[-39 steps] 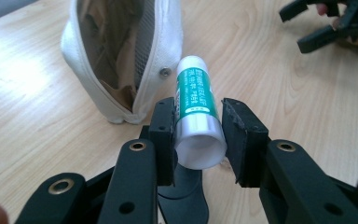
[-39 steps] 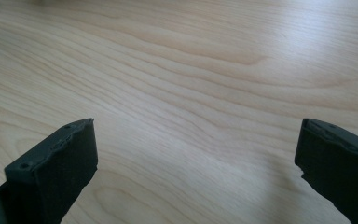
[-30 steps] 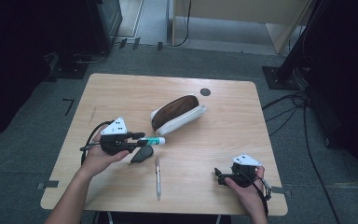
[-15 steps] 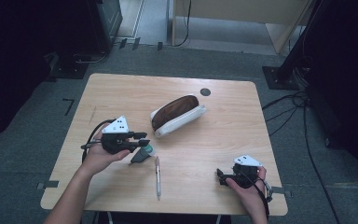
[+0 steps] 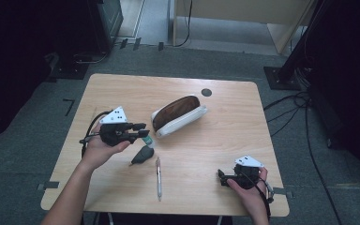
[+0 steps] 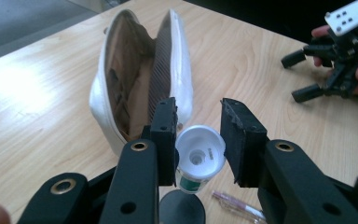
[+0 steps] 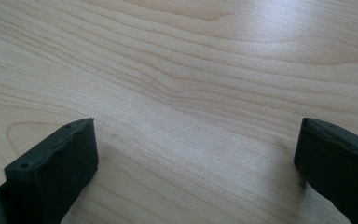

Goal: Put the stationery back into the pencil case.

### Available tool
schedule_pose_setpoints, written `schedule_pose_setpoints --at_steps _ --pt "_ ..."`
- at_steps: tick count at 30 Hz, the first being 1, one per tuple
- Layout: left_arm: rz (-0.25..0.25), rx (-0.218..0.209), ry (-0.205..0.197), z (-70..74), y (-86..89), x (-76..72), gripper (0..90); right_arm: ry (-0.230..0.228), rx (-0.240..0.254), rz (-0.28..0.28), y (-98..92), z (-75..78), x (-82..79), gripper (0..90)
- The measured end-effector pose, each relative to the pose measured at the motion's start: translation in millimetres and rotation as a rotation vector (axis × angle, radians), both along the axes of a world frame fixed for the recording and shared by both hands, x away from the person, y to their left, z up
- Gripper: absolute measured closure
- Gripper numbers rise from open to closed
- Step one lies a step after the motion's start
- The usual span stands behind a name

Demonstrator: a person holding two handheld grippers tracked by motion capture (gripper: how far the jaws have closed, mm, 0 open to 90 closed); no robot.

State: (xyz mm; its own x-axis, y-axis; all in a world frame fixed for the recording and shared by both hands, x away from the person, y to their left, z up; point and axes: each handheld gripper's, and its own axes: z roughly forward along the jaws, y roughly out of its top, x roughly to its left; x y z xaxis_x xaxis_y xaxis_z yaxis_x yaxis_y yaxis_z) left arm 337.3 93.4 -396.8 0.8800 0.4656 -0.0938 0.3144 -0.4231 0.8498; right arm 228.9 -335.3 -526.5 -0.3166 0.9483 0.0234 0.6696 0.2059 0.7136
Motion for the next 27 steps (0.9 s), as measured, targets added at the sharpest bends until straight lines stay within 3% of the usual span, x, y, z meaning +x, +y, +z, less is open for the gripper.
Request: schedule_pose_setpoints --at_steps 4,10,27 --pt "0.033 -0.017 0.005 7.2 0.8 5.9 68.2 0.004 0.002 -0.002 0.2 0.1 -0.3 0.0" --pt "0.068 -0.021 -0.020 18.3 -1.3 17.0 68.2 0.002 0.001 -0.002 0.1 0.1 -0.2 0.0" --pt "0.089 -0.013 -0.046 25.2 -26.3 44.6 68.2 0.005 0.003 0.000 0.5 0.2 -0.6 0.0"
